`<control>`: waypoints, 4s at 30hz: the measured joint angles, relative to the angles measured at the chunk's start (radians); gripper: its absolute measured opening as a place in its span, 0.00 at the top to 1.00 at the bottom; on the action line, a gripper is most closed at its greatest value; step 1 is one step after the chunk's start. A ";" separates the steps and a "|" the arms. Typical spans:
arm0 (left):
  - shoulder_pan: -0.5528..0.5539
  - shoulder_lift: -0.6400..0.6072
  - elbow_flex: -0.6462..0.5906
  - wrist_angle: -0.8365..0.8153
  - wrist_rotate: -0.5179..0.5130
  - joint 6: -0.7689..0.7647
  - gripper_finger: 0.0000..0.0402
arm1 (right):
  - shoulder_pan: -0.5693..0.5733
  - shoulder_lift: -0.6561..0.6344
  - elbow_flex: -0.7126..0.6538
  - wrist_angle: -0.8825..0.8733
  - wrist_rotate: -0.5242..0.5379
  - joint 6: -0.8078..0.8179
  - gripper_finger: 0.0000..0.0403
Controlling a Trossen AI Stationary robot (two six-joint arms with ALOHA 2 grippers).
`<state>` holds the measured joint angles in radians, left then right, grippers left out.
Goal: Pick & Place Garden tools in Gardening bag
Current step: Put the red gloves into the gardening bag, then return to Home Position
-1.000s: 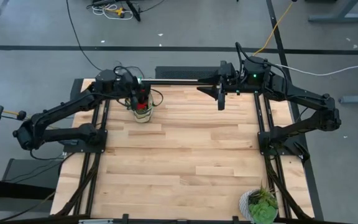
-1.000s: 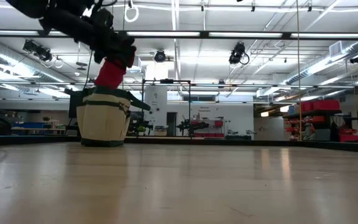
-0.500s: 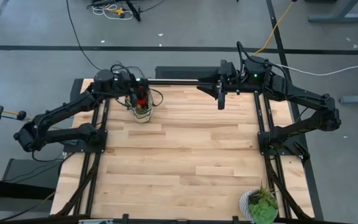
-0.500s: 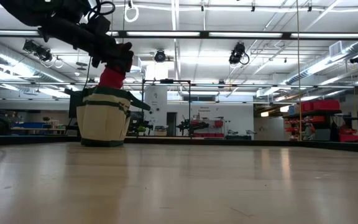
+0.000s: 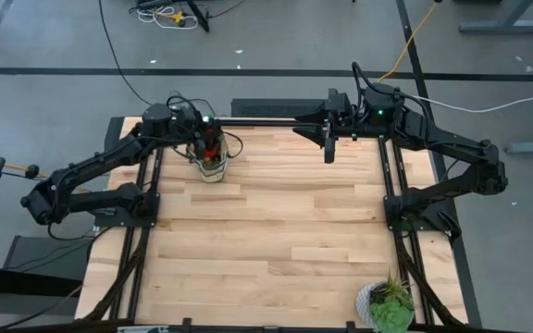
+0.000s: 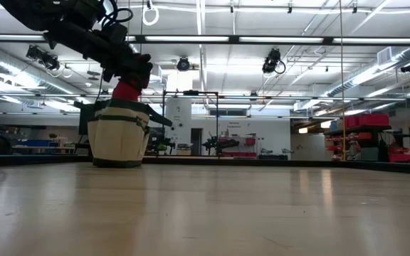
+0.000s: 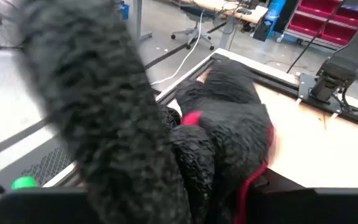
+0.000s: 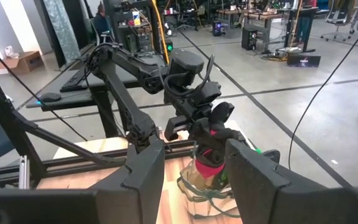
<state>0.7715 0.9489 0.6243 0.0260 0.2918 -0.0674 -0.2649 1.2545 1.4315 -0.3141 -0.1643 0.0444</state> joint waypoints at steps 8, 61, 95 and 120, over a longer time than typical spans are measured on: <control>0.000 0.000 0.000 -0.017 -0.047 -0.057 0.51 | 0.000 0.000 0.000 0.000 0.000 0.000 0.58; -0.068 0.000 0.175 -0.105 -0.025 -0.015 0.61 | 0.005 -0.101 -0.280 0.188 -0.009 -0.032 0.93; -0.076 0.000 0.175 -0.097 -0.025 -0.051 0.68 | 0.005 -0.418 -0.744 0.531 0.052 0.002 1.00; -0.076 0.000 0.175 -0.097 -0.025 -0.051 0.68 | 0.190 -0.417 -0.775 0.520 -0.009 -0.108 1.00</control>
<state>0.6960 0.9489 0.7994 -0.0711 0.2664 -0.1184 -0.0745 0.8371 0.6566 0.2060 -0.1734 -0.0636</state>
